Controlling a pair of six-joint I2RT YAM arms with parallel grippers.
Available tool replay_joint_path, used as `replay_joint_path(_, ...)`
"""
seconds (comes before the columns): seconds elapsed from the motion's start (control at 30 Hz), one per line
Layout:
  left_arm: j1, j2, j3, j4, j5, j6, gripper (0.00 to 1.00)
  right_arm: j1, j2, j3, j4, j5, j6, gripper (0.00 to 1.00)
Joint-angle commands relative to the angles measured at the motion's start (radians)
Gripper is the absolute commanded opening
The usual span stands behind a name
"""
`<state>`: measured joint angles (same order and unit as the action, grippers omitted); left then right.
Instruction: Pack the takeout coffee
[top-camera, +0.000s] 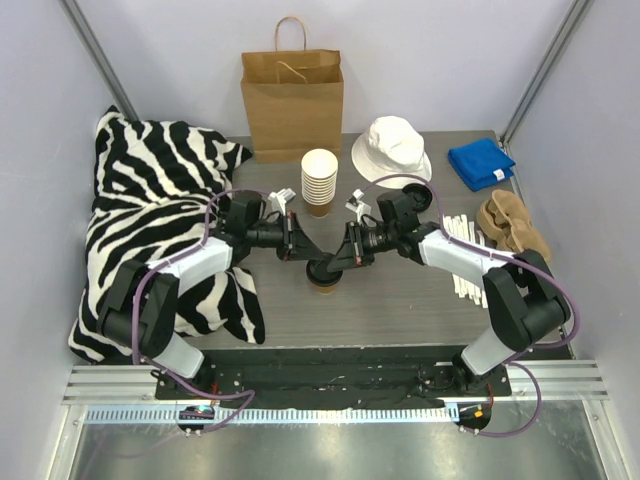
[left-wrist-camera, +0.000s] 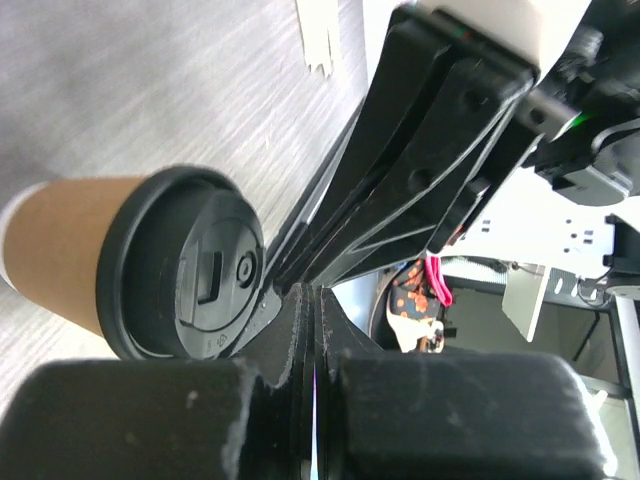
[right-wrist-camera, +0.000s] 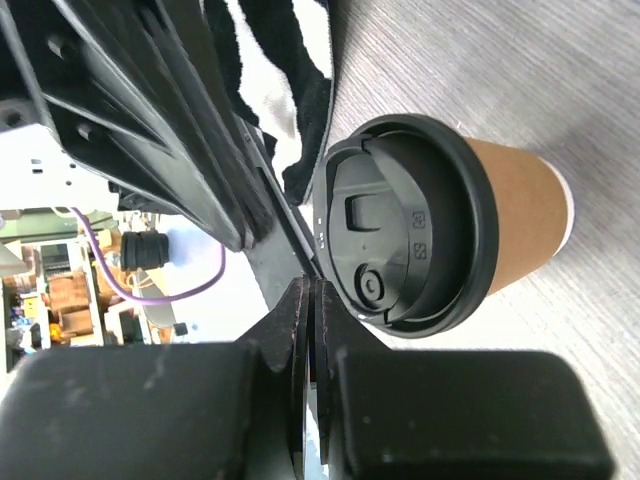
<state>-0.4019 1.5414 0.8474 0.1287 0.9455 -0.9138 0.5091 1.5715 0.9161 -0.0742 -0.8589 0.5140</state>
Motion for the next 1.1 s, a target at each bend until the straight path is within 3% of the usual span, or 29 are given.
replay_joint_path(0.0, -0.026, 0.009, -0.024, 0.051, 0.01, -0.017, 0.0, 0.003, -0.01, -0.025, 0.03, 0.001, 0.041, 0.06)
replay_joint_path(0.63, 0.021, 0.195, -0.008, -0.182, -0.073, 0.187, 0.0, -0.035, 0.165, -0.057, -0.016, 0.061, -0.071, 0.02)
replay_joint_path(0.8, 0.021, 0.163, 0.004, -0.135, -0.009, 0.172, 0.0, -0.041, 0.145, -0.062, 0.002, 0.026, -0.057, 0.02)
replay_joint_path(0.93, 0.014, 0.092, 0.021, -0.009, 0.053, 0.107, 0.0, -0.032, 0.082, -0.049, 0.118, -0.051, 0.033, 0.05)
replay_joint_path(1.07, -0.009, 0.01, 0.05, 0.0, 0.073, 0.075, 0.0, -0.021, 0.03, -0.007, 0.185, -0.084, 0.151, 0.06)
